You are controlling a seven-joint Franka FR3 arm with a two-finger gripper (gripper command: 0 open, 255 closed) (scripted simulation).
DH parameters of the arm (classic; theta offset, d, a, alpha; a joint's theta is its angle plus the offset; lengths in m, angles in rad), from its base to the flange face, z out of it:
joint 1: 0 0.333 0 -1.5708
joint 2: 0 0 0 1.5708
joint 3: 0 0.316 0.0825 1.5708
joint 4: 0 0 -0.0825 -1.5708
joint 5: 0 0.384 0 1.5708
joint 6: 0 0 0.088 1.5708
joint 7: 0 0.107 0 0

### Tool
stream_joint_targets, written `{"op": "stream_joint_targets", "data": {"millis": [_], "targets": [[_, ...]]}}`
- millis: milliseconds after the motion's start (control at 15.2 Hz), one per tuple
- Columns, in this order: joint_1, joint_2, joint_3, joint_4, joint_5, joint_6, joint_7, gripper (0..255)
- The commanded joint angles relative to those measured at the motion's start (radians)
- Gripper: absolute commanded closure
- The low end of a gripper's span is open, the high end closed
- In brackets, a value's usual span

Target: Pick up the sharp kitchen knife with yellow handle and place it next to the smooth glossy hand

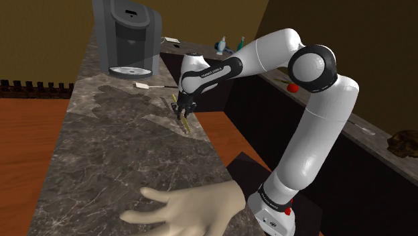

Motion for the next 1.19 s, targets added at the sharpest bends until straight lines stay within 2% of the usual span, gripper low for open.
{"op": "stream_joint_targets", "data": {"millis": [0, 462, 1122], "targets": [[0.000, 0.000, 0.000, 0.000, 0.000, 0.000, 0.000, 255], [0.000, 0.000, 0.000, 0.000, 0.000, 0.000, 0.000, 255], [-0.003, -0.072, 0.004, 0.052, 0.020, -0.123, -0.016, 255]]}}
